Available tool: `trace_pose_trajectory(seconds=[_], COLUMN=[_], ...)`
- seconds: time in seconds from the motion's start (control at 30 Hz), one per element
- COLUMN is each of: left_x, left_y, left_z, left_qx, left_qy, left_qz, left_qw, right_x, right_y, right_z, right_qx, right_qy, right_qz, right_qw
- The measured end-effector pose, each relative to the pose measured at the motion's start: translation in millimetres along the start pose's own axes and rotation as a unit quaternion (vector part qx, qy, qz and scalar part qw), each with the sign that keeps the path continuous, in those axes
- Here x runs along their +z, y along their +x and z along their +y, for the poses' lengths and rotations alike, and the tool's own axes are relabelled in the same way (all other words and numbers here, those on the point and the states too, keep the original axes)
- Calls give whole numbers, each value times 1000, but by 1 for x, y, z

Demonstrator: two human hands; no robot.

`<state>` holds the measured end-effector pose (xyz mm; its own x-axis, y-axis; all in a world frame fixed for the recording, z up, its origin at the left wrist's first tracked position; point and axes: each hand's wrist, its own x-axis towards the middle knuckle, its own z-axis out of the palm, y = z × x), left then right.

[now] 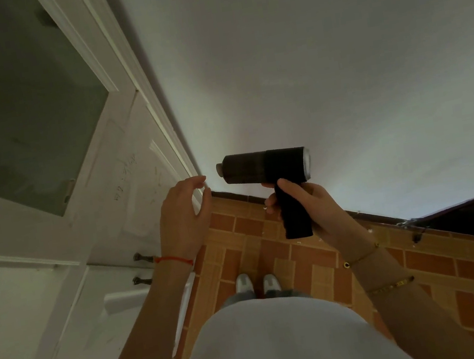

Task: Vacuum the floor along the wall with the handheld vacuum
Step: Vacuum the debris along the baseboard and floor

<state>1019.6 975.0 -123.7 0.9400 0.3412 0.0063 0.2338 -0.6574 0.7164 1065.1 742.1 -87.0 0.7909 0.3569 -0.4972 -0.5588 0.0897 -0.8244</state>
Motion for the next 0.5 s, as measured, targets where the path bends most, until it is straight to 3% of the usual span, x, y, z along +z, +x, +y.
trace_pose_trajectory(seconds=[0.3, 0.5], left_x=[30, 73], left_y=[16, 28], left_z=[-27, -68], left_qx=[52, 71], left_qy=[38, 62], left_qz=[7, 12], left_qw=[998, 995], right_x=[-14, -32], right_y=[42, 85], right_z=[19, 57], right_qx=[90, 105], right_qy=[24, -66], right_qz=[60, 135], right_qw=[994, 983])
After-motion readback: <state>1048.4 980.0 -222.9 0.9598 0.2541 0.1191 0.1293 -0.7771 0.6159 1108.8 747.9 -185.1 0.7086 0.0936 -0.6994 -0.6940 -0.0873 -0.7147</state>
